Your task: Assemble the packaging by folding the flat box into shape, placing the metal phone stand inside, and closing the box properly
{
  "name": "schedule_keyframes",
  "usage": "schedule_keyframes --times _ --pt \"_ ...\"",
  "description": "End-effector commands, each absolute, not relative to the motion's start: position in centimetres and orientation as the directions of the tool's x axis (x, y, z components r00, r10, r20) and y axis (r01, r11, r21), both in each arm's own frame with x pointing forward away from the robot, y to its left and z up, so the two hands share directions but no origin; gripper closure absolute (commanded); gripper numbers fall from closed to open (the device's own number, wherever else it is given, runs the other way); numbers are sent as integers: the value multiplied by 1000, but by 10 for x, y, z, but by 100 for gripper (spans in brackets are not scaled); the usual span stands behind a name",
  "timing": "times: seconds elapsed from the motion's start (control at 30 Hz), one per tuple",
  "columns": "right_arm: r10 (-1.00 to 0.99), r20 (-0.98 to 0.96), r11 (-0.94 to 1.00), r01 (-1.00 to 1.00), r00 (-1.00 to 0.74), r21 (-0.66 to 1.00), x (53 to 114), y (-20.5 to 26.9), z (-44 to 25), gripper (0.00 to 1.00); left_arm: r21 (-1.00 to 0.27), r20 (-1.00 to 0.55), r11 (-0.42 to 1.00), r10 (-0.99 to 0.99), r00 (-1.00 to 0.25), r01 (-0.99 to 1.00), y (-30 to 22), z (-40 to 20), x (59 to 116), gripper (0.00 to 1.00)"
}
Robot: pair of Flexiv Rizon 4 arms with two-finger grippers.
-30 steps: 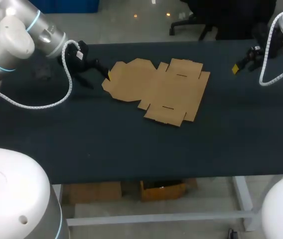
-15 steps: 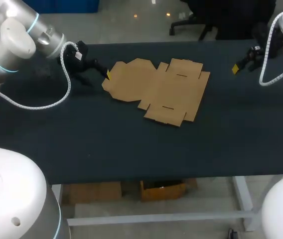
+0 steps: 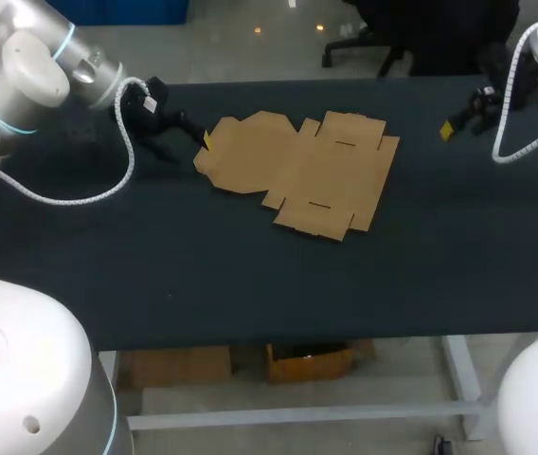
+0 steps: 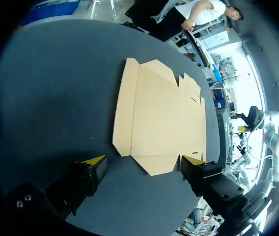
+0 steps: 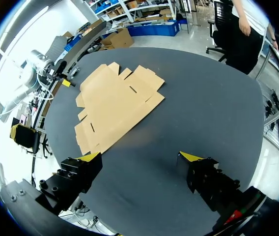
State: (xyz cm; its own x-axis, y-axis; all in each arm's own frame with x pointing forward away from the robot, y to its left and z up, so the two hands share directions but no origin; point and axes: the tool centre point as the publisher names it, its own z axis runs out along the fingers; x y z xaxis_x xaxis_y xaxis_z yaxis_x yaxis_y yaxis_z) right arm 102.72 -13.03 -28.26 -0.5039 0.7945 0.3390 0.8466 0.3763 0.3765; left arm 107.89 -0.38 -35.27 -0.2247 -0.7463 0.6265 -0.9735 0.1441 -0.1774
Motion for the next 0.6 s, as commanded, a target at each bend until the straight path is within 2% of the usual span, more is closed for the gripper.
schedule_keyframes --times 0.03,0.37,0.6 --pt "784 347 385 842 -514 378 1023 -127 -280 0 -199 624 155 -741 -247 -968 -5 -357 1079 0" --pt "793 353 379 856 -496 352 996 -131 -277 0 -221 595 172 -756 -272 -960 -12 -365 1103 0" --pt "794 348 386 856 -498 344 989 -132 -275 0 -205 602 143 -762 -240 -968 -5 -375 1114 0"
